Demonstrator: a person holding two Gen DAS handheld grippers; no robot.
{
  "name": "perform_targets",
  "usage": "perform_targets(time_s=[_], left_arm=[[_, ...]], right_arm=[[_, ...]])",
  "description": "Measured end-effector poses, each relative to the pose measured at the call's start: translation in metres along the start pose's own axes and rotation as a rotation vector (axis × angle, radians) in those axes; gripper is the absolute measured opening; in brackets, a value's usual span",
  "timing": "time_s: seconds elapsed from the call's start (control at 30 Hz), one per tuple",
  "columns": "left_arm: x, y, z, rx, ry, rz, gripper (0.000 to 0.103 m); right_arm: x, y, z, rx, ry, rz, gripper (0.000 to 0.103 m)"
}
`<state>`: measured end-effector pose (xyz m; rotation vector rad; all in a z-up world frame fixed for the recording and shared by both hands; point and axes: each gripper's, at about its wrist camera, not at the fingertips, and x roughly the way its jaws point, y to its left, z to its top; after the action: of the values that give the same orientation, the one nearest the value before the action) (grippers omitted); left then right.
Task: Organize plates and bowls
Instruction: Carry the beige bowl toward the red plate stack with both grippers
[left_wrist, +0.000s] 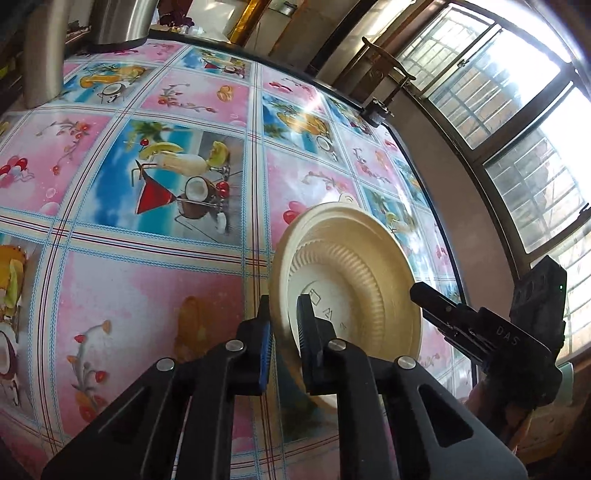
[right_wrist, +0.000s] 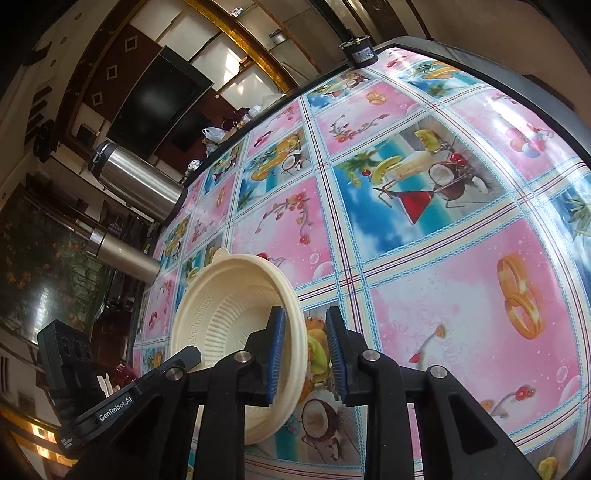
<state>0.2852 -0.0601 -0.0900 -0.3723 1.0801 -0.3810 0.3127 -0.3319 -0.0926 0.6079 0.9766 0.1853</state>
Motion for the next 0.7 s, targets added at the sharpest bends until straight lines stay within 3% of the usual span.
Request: perform_targets(time_s=[0.1,0.27,0.7], left_arm=[[0.001,-0.004,-0.001,0.021,0.001,0.012,0.010],[0.002,-0.008,-0.002,0.040,-0.005,0.041,0.010],[-0.005,-0.019,-0.007,0.094,-0.071,0.138,0.010]], right_arm=[[0.000,0.002,-0.002,-0.003,0.004,0.004,0.026],[0.006,0.003,-0.004,-0.003,0.024,-0.011,0.013],[0.011,0.006,-0.009,0.002,0.008,-0.010,0.013]])
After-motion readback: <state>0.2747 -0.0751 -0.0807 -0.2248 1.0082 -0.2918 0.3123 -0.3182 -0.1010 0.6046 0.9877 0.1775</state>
